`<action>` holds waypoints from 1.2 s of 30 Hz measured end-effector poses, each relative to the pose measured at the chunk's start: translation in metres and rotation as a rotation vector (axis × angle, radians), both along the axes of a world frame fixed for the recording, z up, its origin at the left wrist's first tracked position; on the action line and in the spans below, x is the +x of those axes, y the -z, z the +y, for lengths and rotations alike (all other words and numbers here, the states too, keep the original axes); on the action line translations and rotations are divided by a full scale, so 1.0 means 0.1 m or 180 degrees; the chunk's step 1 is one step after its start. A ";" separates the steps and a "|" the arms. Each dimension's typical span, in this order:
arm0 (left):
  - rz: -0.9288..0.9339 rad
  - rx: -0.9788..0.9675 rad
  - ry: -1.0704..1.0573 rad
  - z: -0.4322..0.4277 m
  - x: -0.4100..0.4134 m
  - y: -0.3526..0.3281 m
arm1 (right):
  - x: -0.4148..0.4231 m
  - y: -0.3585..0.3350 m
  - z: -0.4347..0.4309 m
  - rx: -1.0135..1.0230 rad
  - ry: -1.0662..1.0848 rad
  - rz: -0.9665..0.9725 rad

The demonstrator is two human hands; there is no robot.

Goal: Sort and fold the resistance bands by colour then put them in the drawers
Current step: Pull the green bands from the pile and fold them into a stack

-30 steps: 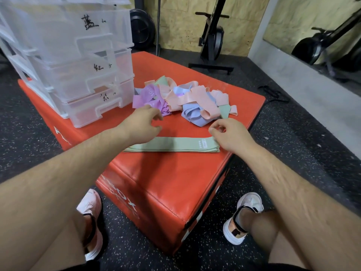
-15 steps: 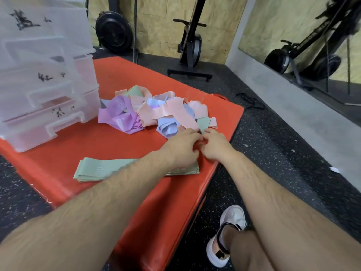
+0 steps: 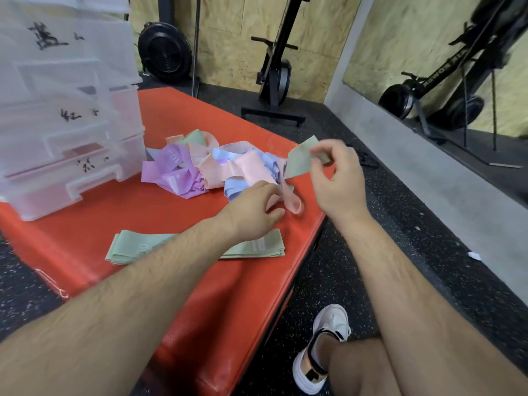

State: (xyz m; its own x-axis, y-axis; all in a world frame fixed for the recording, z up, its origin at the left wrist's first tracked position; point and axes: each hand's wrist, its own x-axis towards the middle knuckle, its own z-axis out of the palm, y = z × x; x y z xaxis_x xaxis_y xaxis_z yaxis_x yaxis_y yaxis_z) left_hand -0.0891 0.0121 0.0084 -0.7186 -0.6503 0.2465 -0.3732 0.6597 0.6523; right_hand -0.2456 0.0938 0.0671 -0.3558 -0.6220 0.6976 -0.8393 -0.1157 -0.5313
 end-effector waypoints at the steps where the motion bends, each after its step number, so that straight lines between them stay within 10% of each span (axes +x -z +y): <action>1: 0.0091 0.0059 -0.0064 0.01 0.03 -0.04 | 0.06 -0.06 0.04 -0.0135 -0.0110 -0.0271; 12: 0.1934 0.2281 -0.0126 0.10 0.32 -0.48 | 0.52 -0.05 0.09 0.0757 -0.1194 -0.1095; 30: 0.1596 0.1507 -0.0996 -0.25 1.09 -0.42 | 0.38 0.44 -0.31 0.2539 -0.0481 0.0292; 36: 0.1494 0.1181 -0.1144 -0.36 1.31 -0.38 | 0.17 0.43 -0.37 0.1846 0.0311 0.0374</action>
State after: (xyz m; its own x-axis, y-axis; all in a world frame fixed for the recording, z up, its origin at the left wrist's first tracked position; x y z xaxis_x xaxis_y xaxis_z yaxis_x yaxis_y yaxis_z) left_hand 0.0423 -0.0234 0.0465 -0.3149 -0.9291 0.1938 -0.1501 0.2504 0.9564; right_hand -0.2287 0.0566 0.0236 -0.3715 -0.8813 0.2922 -0.8884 0.2461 -0.3876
